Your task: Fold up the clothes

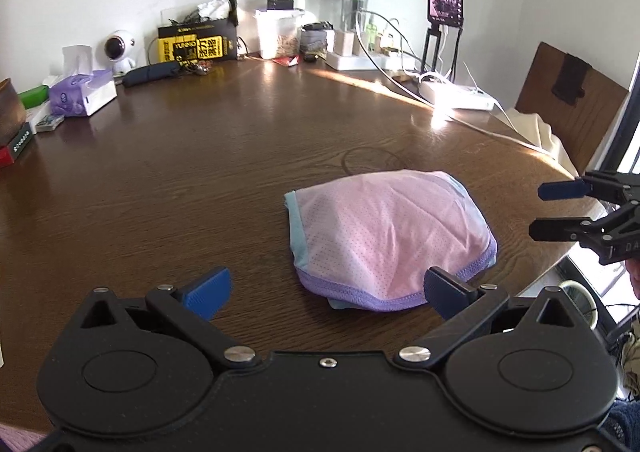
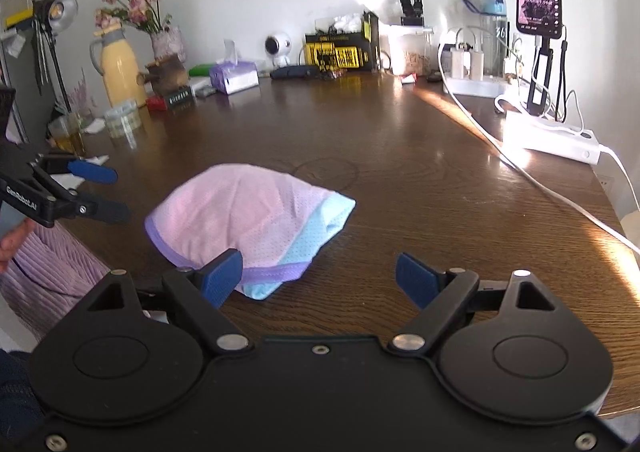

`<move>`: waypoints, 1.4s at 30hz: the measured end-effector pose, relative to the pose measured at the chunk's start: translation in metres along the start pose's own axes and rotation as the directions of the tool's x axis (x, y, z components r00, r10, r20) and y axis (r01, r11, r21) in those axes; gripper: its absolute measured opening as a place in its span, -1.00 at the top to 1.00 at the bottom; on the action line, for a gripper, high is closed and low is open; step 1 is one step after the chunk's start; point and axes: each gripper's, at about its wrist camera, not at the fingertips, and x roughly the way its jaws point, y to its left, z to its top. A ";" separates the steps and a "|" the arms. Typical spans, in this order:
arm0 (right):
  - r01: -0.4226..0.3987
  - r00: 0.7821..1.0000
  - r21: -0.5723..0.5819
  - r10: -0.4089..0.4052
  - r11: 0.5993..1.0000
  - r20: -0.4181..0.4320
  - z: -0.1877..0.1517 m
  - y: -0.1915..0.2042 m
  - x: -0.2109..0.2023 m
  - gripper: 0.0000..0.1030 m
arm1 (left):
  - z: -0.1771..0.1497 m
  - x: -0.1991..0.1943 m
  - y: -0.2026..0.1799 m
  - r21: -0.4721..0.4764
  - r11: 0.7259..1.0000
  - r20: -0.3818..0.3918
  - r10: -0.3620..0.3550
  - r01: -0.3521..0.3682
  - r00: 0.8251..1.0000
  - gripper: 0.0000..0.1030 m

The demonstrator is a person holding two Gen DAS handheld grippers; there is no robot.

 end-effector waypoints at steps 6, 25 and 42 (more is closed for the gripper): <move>0.007 0.995 -0.053 -0.013 0.999 -0.099 0.010 0.000 0.009 -0.71 | -0.003 0.006 0.000 0.051 0.998 -0.022 -0.026 0.027 0.999 -1.00; -0.079 0.995 -0.087 0.073 0.993 -0.068 0.025 0.009 0.032 -0.71 | 0.007 0.037 -0.008 0.128 0.986 -0.081 -0.098 0.108 0.992 -1.00; -0.150 0.982 -0.148 0.130 0.977 -0.139 0.031 0.025 0.085 -0.71 | 0.017 0.086 -0.015 0.289 0.929 -0.171 -0.187 0.231 0.967 -1.00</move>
